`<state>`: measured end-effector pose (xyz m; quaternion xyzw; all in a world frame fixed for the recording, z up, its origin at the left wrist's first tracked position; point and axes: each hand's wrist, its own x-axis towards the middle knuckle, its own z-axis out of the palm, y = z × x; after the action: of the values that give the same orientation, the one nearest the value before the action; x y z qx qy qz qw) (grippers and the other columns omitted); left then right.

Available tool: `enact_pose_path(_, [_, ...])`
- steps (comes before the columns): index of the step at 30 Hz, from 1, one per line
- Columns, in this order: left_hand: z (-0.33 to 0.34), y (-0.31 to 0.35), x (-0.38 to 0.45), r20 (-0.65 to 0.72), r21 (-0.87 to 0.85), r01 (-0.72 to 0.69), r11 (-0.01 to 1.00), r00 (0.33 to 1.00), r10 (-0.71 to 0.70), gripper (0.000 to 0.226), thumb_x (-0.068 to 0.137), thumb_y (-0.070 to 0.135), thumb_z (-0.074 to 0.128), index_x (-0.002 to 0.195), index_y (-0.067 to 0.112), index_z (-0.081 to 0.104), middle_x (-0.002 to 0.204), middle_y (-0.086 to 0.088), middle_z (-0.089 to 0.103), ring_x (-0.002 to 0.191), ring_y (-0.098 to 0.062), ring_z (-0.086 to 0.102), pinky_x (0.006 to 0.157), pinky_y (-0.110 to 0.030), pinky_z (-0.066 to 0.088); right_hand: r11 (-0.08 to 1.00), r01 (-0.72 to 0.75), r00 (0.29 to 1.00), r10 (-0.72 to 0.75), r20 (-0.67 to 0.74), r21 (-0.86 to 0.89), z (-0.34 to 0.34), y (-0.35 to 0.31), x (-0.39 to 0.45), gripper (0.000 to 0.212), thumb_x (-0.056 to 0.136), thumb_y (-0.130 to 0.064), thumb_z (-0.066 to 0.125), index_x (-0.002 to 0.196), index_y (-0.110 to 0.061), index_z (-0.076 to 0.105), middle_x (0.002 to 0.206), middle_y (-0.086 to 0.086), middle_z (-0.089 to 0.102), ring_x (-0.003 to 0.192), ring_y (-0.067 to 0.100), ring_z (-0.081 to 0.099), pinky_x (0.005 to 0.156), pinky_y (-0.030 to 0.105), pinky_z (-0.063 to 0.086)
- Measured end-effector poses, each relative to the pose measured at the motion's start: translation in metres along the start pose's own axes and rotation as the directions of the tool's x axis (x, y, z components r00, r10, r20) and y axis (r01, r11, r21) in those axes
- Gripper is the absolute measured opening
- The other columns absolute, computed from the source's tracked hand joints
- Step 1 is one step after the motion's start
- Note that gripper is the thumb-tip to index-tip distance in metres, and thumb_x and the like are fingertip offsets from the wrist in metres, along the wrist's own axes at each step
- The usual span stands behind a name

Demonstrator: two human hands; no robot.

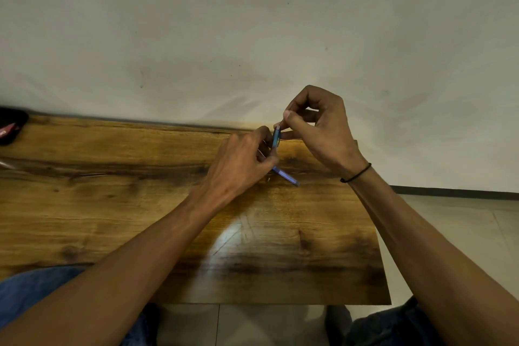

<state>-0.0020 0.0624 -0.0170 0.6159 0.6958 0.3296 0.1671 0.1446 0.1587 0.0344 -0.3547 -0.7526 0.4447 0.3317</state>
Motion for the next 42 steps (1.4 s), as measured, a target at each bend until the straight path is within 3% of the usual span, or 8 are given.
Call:
enact_pose_path(10, [0.0015,-0.0012,-0.0002,0.002,0.005,0.005,1.0,1.0,-0.005,0.021,0.098,0.024,0.071,0.115,0.013,0.068,0.097,-0.004,0.079,0.079,-0.018,0.076,0.075,-0.04,0.066,0.997,0.026,1.0,-0.025,0.01,-0.078,0.0003,0.0021,0.0004,0.005,0.094,0.0,0.069,0.09,0.001,0.066,0.087,0.012,0.07,0.083,0.029,0.078,0.074,0.048,0.066])
enact_pose_path(16, [0.0018,-0.0012,0.0,0.003,0.013,0.003,1.0,1.0,-0.003,0.022,0.098,0.024,0.07,0.117,0.012,0.068,0.098,-0.005,0.079,0.08,-0.018,0.076,0.076,-0.04,0.066,0.997,0.03,0.999,-0.03,0.011,-0.076,0.0006,0.0018,-0.0004,0.005,0.093,0.0,0.071,0.09,0.002,0.067,0.087,0.011,0.071,0.083,0.026,0.078,0.071,0.04,0.067])
enact_pose_path(37, [0.0014,-0.0033,0.0009,-0.031,0.008,-0.022,1.0,0.999,0.022,0.019,0.098,0.023,0.07,0.114,0.013,0.068,0.099,-0.003,0.079,0.079,-0.016,0.076,0.074,-0.035,0.066,0.997,0.0,1.0,0.0,0.0,-0.071,0.0007,0.0027,-0.0002,0.005,0.094,-0.004,0.072,0.092,-0.001,0.07,0.088,0.007,0.073,0.082,0.023,0.078,0.077,0.046,0.067])
enact_pose_path(42, [-0.0002,-0.0061,0.0012,-0.064,-0.004,-0.038,0.999,0.997,0.037,0.016,0.098,0.022,0.071,0.111,0.014,0.069,0.095,0.0,0.079,0.074,-0.012,0.075,0.07,-0.03,0.065,1.0,-0.012,1.0,0.012,-0.015,0.013,0.0015,0.0073,0.0013,0.004,0.096,-0.001,0.067,0.092,0.001,0.069,0.086,0.01,0.07,0.081,0.022,0.08,0.074,0.037,0.067])
